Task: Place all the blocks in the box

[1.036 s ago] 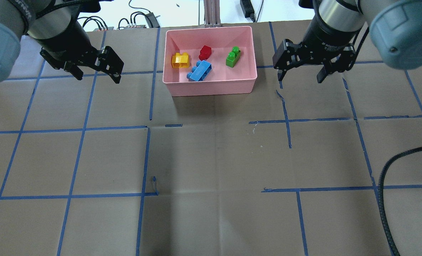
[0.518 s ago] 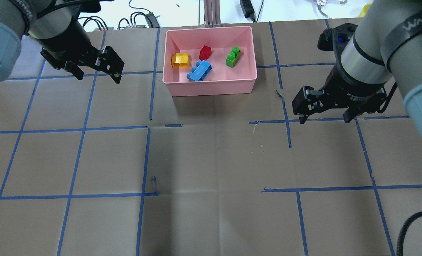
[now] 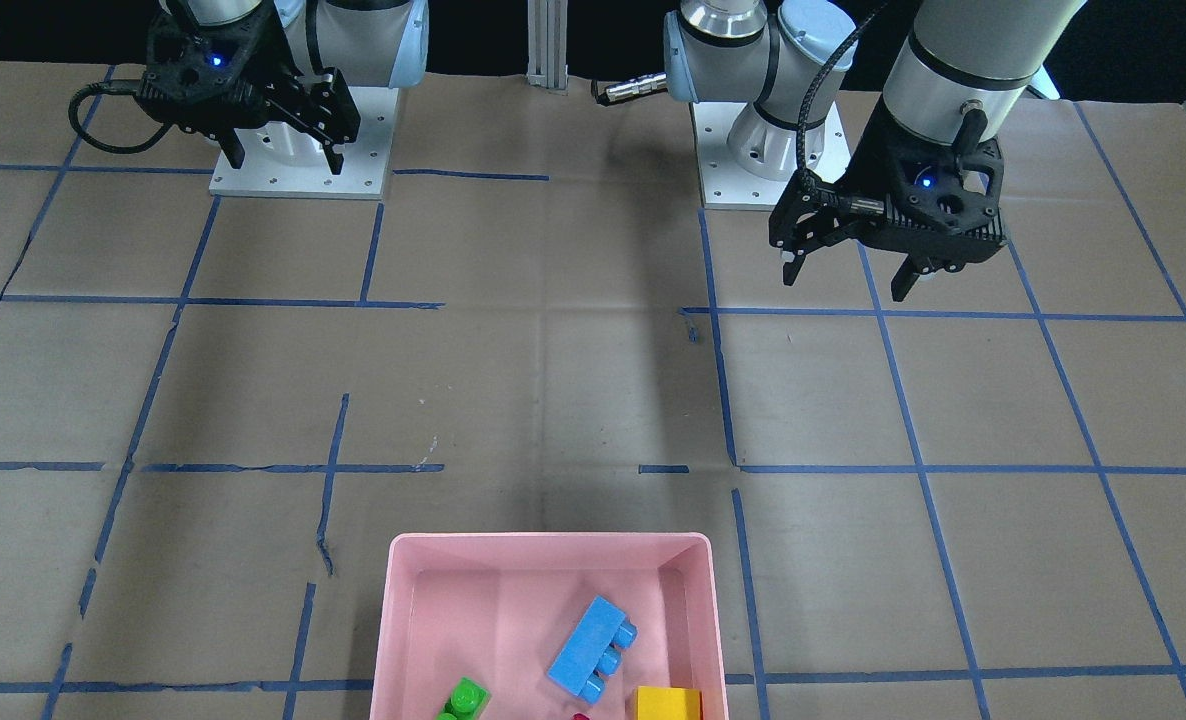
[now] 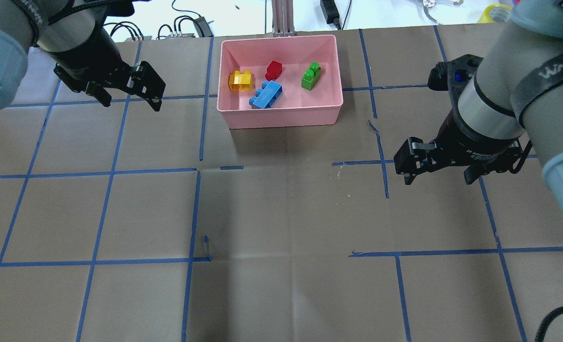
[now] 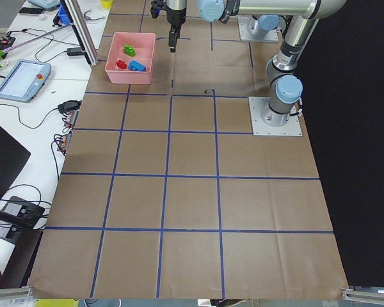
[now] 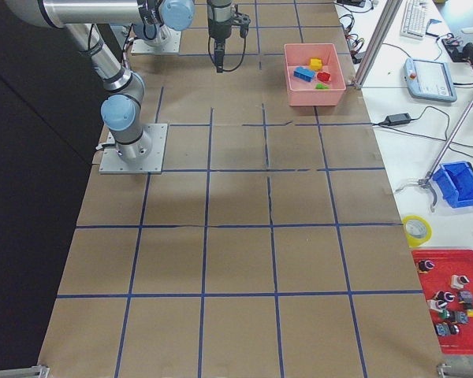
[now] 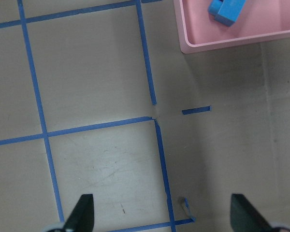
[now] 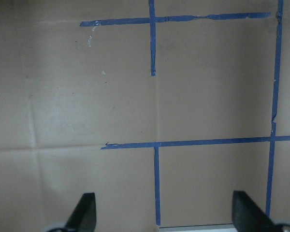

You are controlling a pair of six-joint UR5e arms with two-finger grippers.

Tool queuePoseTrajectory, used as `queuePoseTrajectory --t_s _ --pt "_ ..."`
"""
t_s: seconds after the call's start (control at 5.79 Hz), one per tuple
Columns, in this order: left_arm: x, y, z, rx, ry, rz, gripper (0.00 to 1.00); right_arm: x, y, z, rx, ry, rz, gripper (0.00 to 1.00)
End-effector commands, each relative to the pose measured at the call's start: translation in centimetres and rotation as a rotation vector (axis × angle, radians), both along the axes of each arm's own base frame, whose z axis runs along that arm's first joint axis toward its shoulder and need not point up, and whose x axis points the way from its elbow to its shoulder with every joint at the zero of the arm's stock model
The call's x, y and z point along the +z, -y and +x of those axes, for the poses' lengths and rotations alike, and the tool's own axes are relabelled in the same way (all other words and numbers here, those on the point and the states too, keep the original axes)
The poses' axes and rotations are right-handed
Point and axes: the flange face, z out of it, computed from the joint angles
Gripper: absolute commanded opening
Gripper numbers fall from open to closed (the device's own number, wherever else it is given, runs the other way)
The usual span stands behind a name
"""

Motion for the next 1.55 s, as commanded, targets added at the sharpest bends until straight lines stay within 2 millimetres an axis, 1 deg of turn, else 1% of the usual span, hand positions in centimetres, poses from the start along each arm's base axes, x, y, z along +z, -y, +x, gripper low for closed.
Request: queuePoseTrajectory --t_s 0.0,0.17,0.35,0.52,0.69,1.04,1.21,1.38 --pt "0.05 0.01 -0.02 0.000 -0.001 -0.001 0.99 -0.37 0.18 0.32 -0.015 0.022 0.006 1.00" --pt "0.05 0.01 0.00 0.000 0.000 -0.001 0.99 -0.30 0.23 0.74 -0.045 0.063 0.002 1.00" --pt "0.05 0.01 0.00 0.000 0.000 -0.001 0.99 -0.28 0.22 0.66 -0.037 0.056 -0.003 1.00" --pt "0.12 0.02 0.00 0.000 0.000 -0.002 0.99 0.06 -0.22 0.66 -0.033 0.062 0.000 1.00" --pt "0.12 0.02 -0.02 0.000 -0.001 -0.003 0.99 -0.30 -0.06 0.71 -0.032 0.066 0.007 1.00" --pt "0.12 0.02 -0.02 0.000 -0.001 -0.003 0.99 -0.16 0.20 0.57 -0.031 0.053 -0.005 1.00" --pt "0.20 0.04 -0.02 0.000 -0.001 -0.004 0.99 0.55 0.21 0.57 -0.029 0.053 -0.013 1.00" --pt "0.20 0.04 -0.02 0.000 -0.001 -0.004 0.99 0.46 0.38 0.58 -0.029 0.053 -0.018 1.00"
